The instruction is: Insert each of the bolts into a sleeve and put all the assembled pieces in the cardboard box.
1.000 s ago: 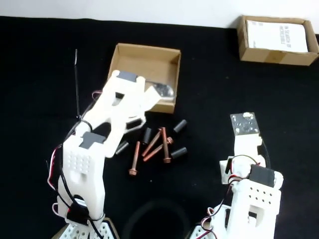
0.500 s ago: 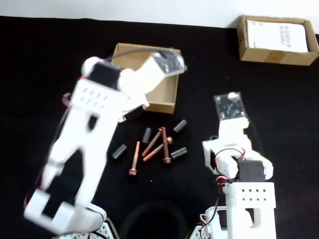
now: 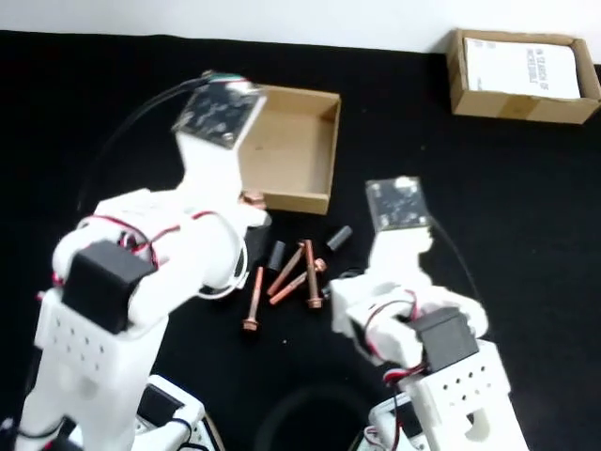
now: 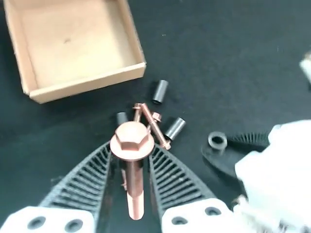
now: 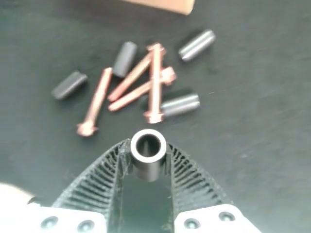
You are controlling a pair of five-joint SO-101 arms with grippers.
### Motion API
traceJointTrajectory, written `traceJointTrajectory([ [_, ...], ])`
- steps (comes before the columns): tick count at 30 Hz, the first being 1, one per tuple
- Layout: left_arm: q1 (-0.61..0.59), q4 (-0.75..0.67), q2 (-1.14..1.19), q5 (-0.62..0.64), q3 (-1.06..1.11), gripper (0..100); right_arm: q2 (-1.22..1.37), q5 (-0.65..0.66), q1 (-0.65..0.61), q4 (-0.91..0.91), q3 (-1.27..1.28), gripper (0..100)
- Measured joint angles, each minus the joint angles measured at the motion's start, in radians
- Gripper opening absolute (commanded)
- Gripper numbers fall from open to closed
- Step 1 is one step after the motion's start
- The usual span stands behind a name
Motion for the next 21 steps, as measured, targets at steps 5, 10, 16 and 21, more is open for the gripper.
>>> traceJointTrajectory([
  [5, -0.018, -0.089, -0.27, -0.055, 0.31, 1, -0.031, -0.026, -0.075, 0.064, 0.0, 0.6],
  [10, -0.028, -0.261, -0.621, -0.109, 0.624, 1, -0.146, 0.066, -0.121, 0.02, 0.037, 0.6],
  [16, -0.026, -0.56, -0.821, -0.058, 0.957, 1, -0.295, 0.155, -0.084, -0.333, 0.292, 0.6],
  [21, -0.043, -0.698, -0.761, 0.107, 0.993, 1, -0.385, 0.236, -0.049, -0.684, 0.543, 0.6],
])
